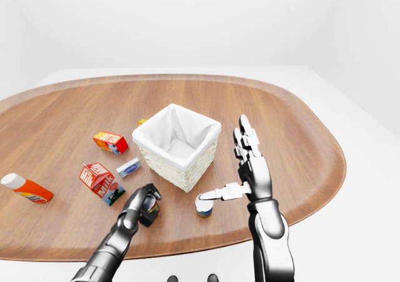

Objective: Pick up the tomato sauce, and put it in the basket.

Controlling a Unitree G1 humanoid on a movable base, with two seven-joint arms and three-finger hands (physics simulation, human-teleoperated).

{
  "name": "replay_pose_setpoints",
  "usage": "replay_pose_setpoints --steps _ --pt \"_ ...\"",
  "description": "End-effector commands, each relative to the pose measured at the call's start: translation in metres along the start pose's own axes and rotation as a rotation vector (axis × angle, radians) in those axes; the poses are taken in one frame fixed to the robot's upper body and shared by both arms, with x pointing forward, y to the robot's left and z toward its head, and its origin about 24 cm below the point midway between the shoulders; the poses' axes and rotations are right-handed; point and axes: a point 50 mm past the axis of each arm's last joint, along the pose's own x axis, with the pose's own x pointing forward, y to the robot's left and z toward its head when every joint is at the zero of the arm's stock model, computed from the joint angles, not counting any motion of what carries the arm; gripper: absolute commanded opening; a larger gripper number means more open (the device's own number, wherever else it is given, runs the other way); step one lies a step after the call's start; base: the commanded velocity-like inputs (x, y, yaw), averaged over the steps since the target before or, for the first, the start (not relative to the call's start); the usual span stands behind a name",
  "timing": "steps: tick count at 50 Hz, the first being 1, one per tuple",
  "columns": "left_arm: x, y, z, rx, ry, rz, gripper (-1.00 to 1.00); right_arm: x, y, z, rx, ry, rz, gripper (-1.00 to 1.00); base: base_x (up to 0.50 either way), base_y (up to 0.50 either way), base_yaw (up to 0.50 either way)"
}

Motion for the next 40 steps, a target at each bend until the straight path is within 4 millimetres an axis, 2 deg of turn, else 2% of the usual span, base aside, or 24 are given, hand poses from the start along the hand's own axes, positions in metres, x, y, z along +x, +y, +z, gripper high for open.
replay_pose_setpoints --steps 1,10,16,17,21,28,40 --pt "-0.002 0.003 0.001 -0.017 -0.002 0.045 -1.00 0.000 0.000 -0.001 0.000 0.004 0.000 1.00 0.00 0.00 0.00" --pt "-0.013 0.012 0.016 -0.017 -0.103 0.062 -1.00 0.000 0.000 -0.001 0.000 0.005 -0.001 1.00 0.00 0.00 0.00" --pt "-0.024 0.020 0.033 -0.006 -0.197 0.076 -1.00 0.001 0.000 -0.002 0.001 0.006 -0.002 1.00 0.00 0.00 0.00" --pt "-0.029 0.025 0.042 0.002 -0.244 0.077 -1.00 0.000 0.000 0.000 0.000 -0.001 -0.002 1.00 0.00 0.00 0.00" --pt "-0.030 0.024 0.040 0.001 -0.236 0.077 -1.00 0.000 0.000 -0.001 0.000 0.002 -0.003 1.00 0.00 0.00 0.00" --pt "-0.041 0.030 0.051 0.024 -0.299 0.089 -1.00 0.001 -0.001 0.000 -0.001 -0.002 -0.007 1.00 0.00 0.00 0.00" --pt "-0.051 0.037 0.058 0.036 -0.343 0.099 -1.00 0.002 -0.002 0.000 0.002 -0.004 -0.012 1.00 0.00 0.00 0.00"
